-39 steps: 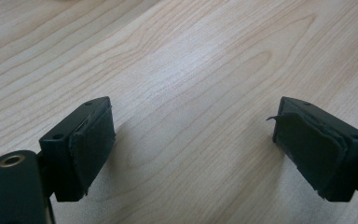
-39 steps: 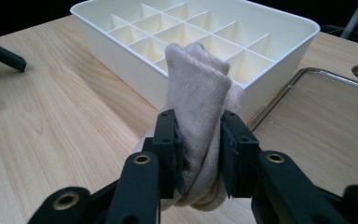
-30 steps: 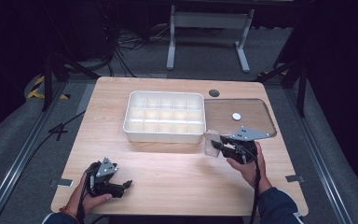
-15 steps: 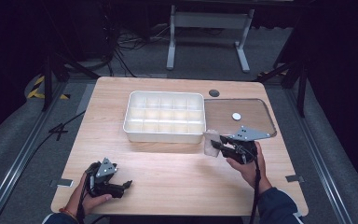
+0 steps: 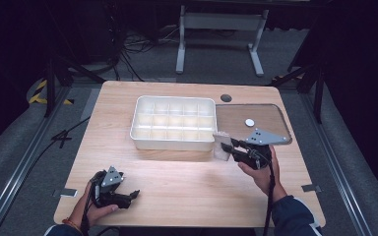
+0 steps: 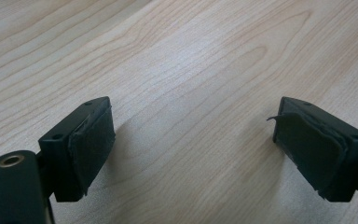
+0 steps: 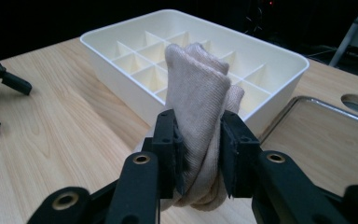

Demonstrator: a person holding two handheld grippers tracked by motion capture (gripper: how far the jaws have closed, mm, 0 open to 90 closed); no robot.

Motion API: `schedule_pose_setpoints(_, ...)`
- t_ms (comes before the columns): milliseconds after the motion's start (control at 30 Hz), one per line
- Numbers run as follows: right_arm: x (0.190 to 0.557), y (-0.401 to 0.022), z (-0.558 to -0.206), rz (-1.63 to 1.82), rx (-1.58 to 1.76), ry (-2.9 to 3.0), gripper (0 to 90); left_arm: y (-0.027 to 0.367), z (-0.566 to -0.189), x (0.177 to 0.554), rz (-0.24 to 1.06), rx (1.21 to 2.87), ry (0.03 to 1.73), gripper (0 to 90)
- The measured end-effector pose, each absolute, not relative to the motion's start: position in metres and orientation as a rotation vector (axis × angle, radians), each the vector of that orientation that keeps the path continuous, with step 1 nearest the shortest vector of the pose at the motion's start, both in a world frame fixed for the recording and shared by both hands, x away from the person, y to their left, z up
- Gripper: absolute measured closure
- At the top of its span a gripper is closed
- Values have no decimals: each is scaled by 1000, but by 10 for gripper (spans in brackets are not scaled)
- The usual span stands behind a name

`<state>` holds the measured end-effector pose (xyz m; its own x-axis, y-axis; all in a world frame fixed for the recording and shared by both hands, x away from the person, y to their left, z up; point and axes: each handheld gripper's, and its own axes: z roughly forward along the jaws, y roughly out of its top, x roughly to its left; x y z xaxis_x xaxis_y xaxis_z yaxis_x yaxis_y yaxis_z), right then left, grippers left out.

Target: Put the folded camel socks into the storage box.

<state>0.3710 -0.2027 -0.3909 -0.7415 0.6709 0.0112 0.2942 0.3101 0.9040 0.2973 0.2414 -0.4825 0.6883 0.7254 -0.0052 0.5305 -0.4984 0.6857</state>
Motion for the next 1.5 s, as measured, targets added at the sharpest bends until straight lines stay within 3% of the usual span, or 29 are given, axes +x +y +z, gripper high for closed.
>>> schedule_pose_setpoints(733, 427, -144, -373, 1425, 861, 2225, 705, 241, -483, 297, 375, 2220, 958, 128)
schedule_pose_setpoints(1100, 453, -107, -387, 1243, 863, 2261, 707, 241, -483, 296, 361, 2223, 941, 127)
schedule_pose_setpoints(1500, 469, -94, -411, 1117, 925, 2283, 699, 241, -483, 296, 360, 2221, 934, 124)
